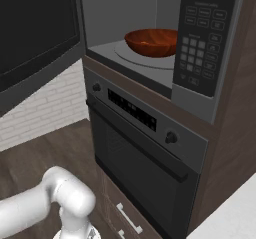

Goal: Pick the carrot from the sink and place it in the bowl. Then pick the bowl and place it in the microwave. Then close the microwave door and press the start button.

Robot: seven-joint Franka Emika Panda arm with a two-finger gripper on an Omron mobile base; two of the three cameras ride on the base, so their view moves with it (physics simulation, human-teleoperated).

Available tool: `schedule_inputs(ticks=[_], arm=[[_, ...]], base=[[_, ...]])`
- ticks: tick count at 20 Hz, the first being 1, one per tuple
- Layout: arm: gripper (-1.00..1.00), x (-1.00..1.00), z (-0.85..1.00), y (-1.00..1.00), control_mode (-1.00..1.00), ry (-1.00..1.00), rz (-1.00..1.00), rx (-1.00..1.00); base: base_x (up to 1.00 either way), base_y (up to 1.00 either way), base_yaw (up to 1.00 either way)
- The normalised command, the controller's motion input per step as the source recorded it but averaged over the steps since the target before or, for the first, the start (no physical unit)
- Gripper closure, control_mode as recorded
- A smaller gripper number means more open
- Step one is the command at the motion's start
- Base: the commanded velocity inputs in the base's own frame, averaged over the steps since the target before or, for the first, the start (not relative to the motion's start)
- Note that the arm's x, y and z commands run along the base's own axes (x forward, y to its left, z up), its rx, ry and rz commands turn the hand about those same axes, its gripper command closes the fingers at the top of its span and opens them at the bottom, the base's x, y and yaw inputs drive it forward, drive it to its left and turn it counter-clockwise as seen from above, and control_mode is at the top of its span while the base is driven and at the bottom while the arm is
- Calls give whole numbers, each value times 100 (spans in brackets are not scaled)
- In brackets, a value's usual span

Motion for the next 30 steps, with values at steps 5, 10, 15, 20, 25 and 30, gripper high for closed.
schedule_inputs(ticks=[5,10,15,20,25,30], arm=[[-100,-31,14,-100,-100,-19,-9,9],[-100,-8,6,-100,-100,-10,-12,8],[-100,4,1,-90,-100,0,-3,10],[-100,25,0,-55,-100,-1,25,10],[-100,31,0,-50,-100,-32,30,12],[-100,45,0,-41,-100,-34,29,15]], base=[[0,0,0],[0,0,0],[0,0,0],[0,0,0],[0,0,0],[0,0,0]])
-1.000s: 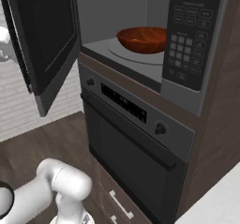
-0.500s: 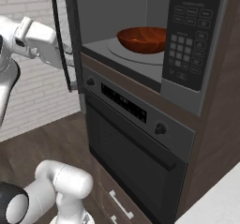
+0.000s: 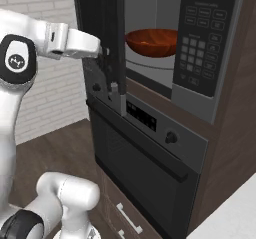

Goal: Pick the carrot from the sink and place it in the bowl. Then pick the bowl and place it in the microwave. Then close the microwave door and press the start button.

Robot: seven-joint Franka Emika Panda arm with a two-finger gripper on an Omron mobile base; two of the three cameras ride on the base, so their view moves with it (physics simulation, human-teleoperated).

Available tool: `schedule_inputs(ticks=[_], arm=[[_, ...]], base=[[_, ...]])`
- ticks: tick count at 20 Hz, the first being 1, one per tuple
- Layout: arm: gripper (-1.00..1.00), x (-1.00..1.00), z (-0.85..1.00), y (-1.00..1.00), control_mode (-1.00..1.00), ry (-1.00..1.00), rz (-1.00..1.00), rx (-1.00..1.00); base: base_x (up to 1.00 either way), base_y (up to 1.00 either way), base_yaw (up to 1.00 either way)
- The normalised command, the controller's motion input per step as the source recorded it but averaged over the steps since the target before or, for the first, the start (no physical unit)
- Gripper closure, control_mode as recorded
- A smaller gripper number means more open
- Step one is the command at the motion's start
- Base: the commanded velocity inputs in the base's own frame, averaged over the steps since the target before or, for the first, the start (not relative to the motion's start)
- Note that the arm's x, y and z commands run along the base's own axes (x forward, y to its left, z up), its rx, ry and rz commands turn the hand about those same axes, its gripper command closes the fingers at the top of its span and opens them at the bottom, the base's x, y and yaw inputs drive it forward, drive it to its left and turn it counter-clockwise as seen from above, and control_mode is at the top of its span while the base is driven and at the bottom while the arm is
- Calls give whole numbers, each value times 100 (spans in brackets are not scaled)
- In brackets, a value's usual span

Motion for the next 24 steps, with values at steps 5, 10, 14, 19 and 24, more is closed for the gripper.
schedule_inputs(ticks=[5,10,14,19,24], arm=[[-100,68,0,-33,-100,-18,22,11],[-100,60,0,-24,-100,-14,16,7],[-100,59,0,-11,-100,-17,8,1],[-100,47,0,-27,-100,-21,6,2],[-100,33,-5,-18,-100,-19,6,1]], base=[[0,0,0],[0,0,0],[0,0,0],[0,0,0],[0,0,0]])
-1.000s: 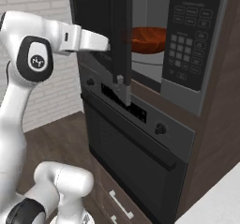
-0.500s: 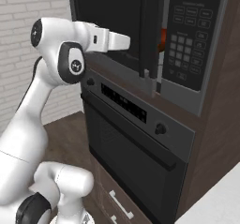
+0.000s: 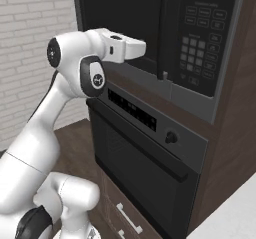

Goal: Pick the carrot from the sink and place it in the bowl. Then pick the bowl and place it in the microwave. Then close the microwave door and press the start button.

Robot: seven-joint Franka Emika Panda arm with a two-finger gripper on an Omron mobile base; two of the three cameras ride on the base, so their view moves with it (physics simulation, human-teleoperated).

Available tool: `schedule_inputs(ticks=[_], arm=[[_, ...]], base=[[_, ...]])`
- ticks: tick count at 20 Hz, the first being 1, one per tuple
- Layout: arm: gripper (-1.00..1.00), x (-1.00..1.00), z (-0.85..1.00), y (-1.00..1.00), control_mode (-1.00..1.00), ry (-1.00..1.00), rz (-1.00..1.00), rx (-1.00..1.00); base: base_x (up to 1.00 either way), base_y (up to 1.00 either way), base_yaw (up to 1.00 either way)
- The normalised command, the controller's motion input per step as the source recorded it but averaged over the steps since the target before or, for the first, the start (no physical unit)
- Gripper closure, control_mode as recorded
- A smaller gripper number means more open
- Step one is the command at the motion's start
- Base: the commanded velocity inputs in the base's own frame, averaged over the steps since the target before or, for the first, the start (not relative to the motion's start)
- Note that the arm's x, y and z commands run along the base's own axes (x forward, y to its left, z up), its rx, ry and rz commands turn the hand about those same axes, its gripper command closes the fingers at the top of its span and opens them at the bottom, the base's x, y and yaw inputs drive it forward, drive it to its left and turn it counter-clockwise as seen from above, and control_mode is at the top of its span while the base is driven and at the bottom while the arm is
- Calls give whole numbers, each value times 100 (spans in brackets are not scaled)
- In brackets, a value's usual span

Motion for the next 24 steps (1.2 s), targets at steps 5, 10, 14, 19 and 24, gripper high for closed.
schedule_inputs(ticks=[5,10,14,19,24], arm=[[-100,81,-11,-15,-100,-4,6,0],[-100,69,-2,0,-100,1,0,0],[-100,-27,1,76,-100,1,0,-6],[-100,-68,1,62,-100,-3,0,-8],[100,-97,8,10,-100,-2,-1,-7]], base=[[0,0,0],[0,0,0],[0,0,0],[0,0,0],[0,0,0]])
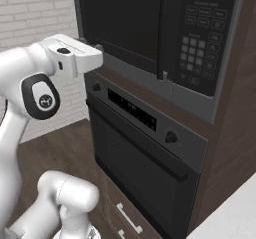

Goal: Pick the carrot from the sink and place it in the bowl. Then pick the bowl and place it in the microwave. Then close the microwave door and press the start button.

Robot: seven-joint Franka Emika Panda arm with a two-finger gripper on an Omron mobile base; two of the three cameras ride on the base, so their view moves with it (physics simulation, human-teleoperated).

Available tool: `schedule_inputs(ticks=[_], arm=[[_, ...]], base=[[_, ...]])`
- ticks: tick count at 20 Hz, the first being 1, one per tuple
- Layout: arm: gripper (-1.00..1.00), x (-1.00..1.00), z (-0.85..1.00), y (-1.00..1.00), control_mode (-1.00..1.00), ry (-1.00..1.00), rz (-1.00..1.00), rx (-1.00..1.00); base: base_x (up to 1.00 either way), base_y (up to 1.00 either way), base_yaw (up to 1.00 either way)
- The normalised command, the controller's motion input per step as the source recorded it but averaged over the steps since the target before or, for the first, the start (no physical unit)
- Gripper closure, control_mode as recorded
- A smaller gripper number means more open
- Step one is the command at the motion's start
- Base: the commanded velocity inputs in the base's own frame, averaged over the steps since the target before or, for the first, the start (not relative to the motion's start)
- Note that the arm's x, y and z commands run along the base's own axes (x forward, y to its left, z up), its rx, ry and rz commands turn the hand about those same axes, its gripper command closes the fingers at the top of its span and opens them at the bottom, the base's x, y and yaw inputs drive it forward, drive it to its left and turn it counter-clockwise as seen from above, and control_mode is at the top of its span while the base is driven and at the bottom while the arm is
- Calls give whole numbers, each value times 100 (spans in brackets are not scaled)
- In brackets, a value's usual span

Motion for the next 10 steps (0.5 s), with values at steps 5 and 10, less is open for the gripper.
schedule_inputs(ticks=[5,10], arm=[[100,-99,1,-2,-100,3,-1,-7],[100,-55,0,-8,-100,5,0,-12]], base=[[0,0,0],[0,0,0]])
